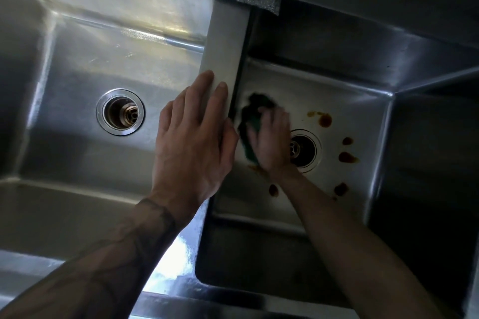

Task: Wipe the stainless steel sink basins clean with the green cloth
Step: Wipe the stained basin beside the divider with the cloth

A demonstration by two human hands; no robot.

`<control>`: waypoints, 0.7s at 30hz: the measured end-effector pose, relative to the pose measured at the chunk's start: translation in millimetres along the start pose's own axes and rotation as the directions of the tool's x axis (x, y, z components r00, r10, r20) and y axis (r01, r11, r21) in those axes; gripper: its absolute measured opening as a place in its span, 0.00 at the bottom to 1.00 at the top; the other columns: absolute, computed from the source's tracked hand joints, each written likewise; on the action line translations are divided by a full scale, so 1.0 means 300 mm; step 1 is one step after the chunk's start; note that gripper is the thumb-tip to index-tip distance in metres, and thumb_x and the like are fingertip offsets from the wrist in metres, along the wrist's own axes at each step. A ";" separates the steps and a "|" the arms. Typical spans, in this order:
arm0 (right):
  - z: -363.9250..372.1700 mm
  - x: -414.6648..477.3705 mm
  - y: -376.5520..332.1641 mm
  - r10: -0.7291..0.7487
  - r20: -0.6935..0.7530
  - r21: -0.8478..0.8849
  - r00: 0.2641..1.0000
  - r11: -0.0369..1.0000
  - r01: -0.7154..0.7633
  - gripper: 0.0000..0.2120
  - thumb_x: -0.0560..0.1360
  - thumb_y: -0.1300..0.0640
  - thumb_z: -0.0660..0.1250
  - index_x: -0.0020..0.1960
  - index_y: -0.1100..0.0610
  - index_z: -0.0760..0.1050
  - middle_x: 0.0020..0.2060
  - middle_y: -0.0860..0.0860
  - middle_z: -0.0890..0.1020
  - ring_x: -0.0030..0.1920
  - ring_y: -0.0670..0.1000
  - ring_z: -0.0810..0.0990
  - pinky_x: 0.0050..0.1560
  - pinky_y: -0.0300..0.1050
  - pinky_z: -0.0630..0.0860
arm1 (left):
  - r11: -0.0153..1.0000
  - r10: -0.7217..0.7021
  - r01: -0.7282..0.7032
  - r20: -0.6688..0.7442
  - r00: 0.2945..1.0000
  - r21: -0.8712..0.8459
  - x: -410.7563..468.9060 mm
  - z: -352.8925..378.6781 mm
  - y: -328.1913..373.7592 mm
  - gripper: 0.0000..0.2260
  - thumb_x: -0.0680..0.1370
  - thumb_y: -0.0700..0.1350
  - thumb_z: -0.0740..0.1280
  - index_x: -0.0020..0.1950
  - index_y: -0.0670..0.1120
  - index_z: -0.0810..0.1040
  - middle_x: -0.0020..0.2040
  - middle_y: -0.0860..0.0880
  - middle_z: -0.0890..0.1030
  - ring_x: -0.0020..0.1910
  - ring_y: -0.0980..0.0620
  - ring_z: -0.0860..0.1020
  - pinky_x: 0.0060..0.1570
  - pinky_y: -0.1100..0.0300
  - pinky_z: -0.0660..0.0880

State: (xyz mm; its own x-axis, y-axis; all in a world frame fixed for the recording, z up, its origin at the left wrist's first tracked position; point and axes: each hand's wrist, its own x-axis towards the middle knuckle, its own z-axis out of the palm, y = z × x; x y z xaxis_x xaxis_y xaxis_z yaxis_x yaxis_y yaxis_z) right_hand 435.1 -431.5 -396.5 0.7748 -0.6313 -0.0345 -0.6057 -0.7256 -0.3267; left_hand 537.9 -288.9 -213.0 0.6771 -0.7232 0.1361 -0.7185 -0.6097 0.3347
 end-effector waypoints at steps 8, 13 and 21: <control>-0.033 0.017 0.140 -0.029 0.021 -0.075 0.999 0.997 0.030 0.22 0.81 0.44 0.61 0.64 0.62 0.73 0.59 0.62 0.75 0.58 0.60 0.73 0.59 0.52 0.73 | 1.000 0.004 -0.004 -0.004 1.000 0.000 0.002 0.003 -0.001 0.20 0.83 0.45 0.64 0.73 0.40 0.75 0.76 0.38 0.72 0.67 0.35 0.75 0.65 0.42 0.70; -0.020 -0.112 0.000 -0.164 0.097 0.026 0.982 0.986 0.162 0.22 0.77 0.49 0.68 0.64 0.62 0.73 0.58 0.61 0.75 0.57 0.61 0.73 0.58 0.55 0.73 | 1.000 0.000 0.000 0.002 1.000 -0.002 0.000 0.001 -0.001 0.20 0.82 0.45 0.64 0.74 0.40 0.75 0.76 0.38 0.72 0.67 0.36 0.75 0.65 0.42 0.70; -0.020 -0.018 0.060 0.119 -0.050 -0.048 0.992 0.991 -0.121 0.21 0.81 0.46 0.63 0.64 0.62 0.73 0.58 0.61 0.75 0.56 0.60 0.73 0.57 0.53 0.73 | 1.000 0.000 0.000 -0.001 1.000 -0.008 0.002 -0.001 0.000 0.20 0.82 0.45 0.64 0.73 0.40 0.75 0.76 0.38 0.72 0.67 0.36 0.75 0.65 0.43 0.70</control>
State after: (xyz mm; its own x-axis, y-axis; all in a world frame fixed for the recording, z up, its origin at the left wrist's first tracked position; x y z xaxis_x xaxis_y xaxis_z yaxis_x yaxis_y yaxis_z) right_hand 419.0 -442.6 -396.5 0.6874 -0.7259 -0.0255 -0.7031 -0.6562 -0.2742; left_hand 538.3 -289.1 -212.7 0.6777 -0.7225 0.1372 -0.7169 -0.6075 0.3419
